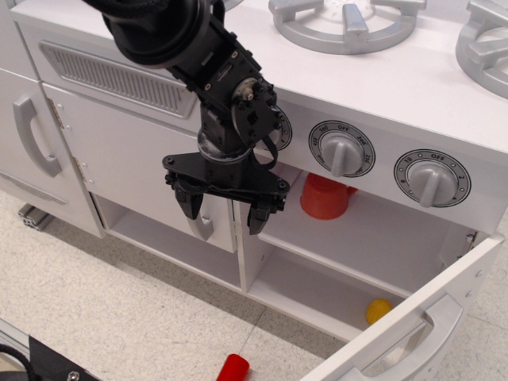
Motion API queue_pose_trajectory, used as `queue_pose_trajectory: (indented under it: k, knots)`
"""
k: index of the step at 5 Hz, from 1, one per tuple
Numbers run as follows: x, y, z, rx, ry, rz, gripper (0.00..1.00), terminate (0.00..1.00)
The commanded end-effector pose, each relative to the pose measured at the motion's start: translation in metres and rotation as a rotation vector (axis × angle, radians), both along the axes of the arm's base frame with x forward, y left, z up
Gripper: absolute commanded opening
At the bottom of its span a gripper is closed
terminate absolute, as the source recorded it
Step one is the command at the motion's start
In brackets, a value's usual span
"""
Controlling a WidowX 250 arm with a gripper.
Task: Close oven
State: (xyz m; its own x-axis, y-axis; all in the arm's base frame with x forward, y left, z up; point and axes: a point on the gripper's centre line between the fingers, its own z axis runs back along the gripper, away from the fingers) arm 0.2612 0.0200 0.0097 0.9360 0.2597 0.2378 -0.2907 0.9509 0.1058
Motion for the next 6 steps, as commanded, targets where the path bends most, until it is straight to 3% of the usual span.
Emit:
queue_pose_trajectory:
  k: [1,3,5,6]
  knots:
    - [0.000,0.000,0.000,0.000,0.000,0.000,1.00,0.00]
    - [-0.027,-0.031,0.021,-0.020,0.002,-0.190,1.00,0.00]
    - [-0.054,-0.070,0.034,-0.092,0.032,-0.361,1.00,0.00]
    - [-0.070,-0.095,0.035,-0.145,0.015,-0.440,1.00,0.00]
